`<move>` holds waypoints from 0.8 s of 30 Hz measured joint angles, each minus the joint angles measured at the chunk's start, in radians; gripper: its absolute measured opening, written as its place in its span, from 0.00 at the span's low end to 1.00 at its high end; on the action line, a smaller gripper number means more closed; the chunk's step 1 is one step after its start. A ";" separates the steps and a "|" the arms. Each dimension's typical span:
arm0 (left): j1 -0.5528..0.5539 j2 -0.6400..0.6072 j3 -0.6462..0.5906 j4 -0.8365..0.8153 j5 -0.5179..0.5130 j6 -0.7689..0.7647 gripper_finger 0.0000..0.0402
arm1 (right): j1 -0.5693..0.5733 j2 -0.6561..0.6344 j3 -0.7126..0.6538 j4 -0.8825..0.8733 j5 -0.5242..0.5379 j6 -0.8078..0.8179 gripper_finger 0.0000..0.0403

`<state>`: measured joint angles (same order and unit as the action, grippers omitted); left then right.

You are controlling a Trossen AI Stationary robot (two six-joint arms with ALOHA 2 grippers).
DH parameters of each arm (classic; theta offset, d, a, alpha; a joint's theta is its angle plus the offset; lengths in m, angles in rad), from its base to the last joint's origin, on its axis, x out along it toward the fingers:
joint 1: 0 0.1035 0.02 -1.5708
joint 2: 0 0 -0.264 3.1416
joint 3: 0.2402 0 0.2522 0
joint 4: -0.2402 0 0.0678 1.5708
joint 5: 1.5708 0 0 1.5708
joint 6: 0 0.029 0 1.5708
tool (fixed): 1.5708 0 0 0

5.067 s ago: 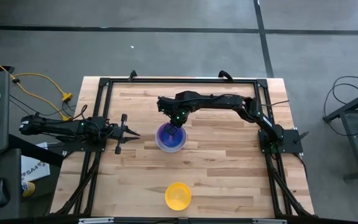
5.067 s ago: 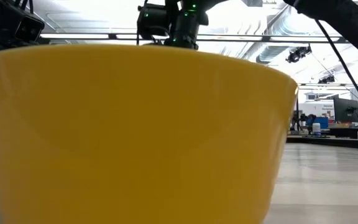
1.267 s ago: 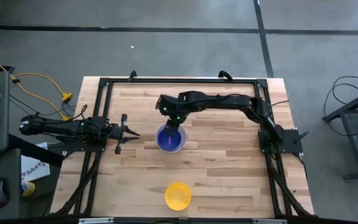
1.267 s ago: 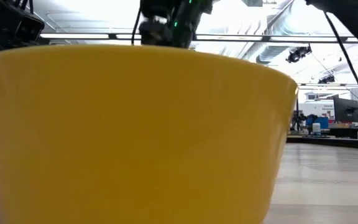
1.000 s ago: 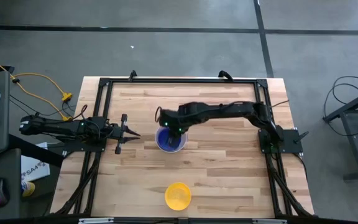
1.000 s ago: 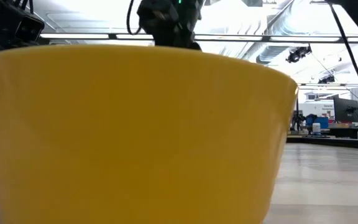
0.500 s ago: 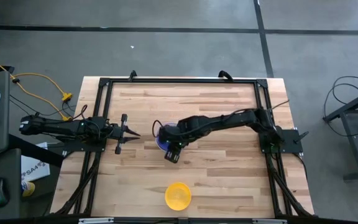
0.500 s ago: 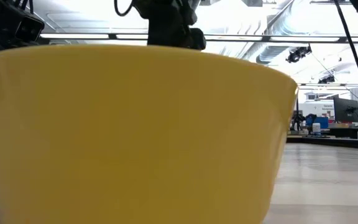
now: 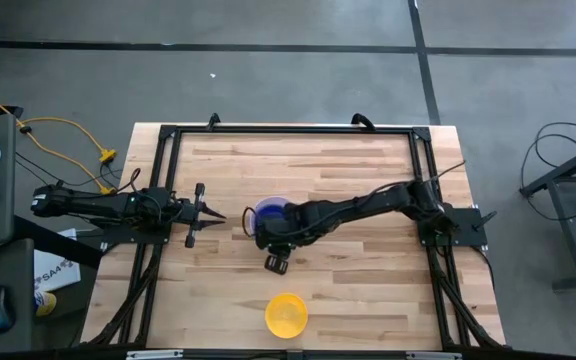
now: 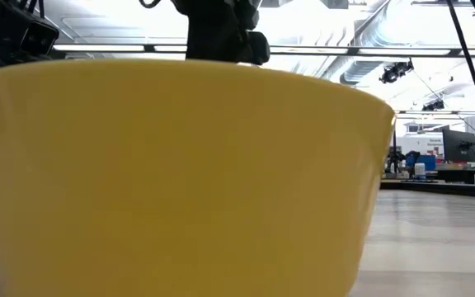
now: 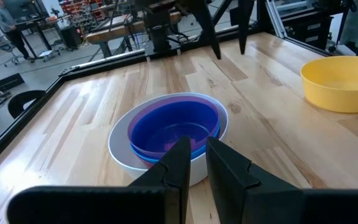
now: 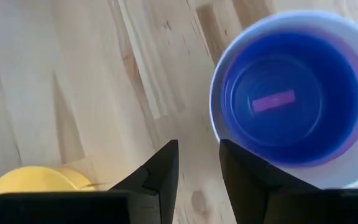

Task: Nest bowls inside each other
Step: Stack the yellow bowl on the purple bowl

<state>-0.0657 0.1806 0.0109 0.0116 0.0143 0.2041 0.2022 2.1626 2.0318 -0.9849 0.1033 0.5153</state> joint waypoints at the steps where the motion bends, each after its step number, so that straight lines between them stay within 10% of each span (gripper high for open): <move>1: 0.000 0.000 0.000 0.000 0.000 0.000 0.13 | 0.002 0.004 0.000 -0.006 0.000 0.012 0.27; 24: 0.000 0.000 0.000 0.000 0.000 0.000 0.13 | 0.159 0.023 -0.018 -0.021 0.106 0.358 0.27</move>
<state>-0.0657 0.1810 0.0109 0.0115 0.0143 0.2040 0.3613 2.1860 2.0140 -1.0058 0.2097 0.8736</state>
